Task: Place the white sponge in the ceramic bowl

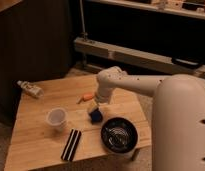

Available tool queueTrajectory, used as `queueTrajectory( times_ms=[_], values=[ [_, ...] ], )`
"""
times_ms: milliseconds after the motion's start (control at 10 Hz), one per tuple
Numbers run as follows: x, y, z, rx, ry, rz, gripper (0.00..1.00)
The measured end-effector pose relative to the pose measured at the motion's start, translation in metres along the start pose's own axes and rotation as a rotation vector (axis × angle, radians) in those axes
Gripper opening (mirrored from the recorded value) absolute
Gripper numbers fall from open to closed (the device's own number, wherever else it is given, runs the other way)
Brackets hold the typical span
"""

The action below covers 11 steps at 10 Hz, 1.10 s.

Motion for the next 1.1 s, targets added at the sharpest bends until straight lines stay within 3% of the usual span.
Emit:
queueTrajectory(
  times_ms=[500,1100],
  values=[
    [-0.004,0.019,0.023,0.003,0.020,-0.026,0.80],
    [-0.001,0.023,0.027,0.031,0.039,-0.002,0.80]
  ],
)
